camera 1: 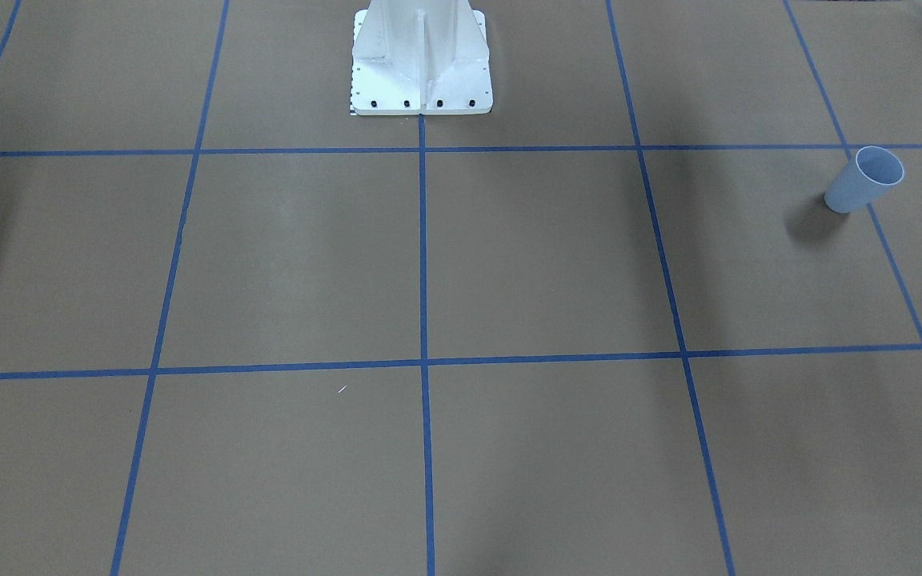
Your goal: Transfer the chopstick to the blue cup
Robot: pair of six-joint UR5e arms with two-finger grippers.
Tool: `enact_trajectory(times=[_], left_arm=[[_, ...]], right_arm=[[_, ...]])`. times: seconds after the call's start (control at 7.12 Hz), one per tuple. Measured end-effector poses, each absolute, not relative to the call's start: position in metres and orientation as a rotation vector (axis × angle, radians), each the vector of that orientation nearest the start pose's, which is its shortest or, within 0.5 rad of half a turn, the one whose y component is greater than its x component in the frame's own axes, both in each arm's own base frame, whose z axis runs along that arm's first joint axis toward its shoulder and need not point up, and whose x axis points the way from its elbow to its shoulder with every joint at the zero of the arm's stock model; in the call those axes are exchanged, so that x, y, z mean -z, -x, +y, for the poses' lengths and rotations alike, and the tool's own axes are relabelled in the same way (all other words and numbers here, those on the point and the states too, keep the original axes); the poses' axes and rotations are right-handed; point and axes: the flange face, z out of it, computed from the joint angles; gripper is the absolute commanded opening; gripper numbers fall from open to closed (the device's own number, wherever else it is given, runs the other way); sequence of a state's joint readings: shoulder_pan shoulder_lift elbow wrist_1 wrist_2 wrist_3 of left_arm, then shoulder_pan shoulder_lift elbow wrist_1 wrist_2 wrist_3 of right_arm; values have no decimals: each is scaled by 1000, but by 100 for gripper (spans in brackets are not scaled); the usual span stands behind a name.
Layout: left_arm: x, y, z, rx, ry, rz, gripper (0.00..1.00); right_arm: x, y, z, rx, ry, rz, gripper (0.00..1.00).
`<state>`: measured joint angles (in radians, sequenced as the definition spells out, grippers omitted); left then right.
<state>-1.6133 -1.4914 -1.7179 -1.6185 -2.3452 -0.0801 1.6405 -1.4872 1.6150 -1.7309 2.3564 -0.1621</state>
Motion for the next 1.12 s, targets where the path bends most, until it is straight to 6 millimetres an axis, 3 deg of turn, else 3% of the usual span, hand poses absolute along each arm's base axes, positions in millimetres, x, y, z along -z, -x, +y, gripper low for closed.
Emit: enact_trajectory(times=[0.28, 0.56, 0.84, 1.12], left_arm=[[-636, 78, -437, 81, -71, 792, 99], [-650, 64, -391, 153, -77, 859, 99], [-659, 28, -353, 183, -62, 911, 99], [-663, -5, -342, 156, -3, 925, 99]], right_arm=[[-631, -97, -499, 81, -70, -786, 100], [-642, -96, -493, 84, -92, -785, 100], [-641, -95, -492, 82, -97, -792, 100], [-637, -94, -493, 51, -87, -818, 100]])
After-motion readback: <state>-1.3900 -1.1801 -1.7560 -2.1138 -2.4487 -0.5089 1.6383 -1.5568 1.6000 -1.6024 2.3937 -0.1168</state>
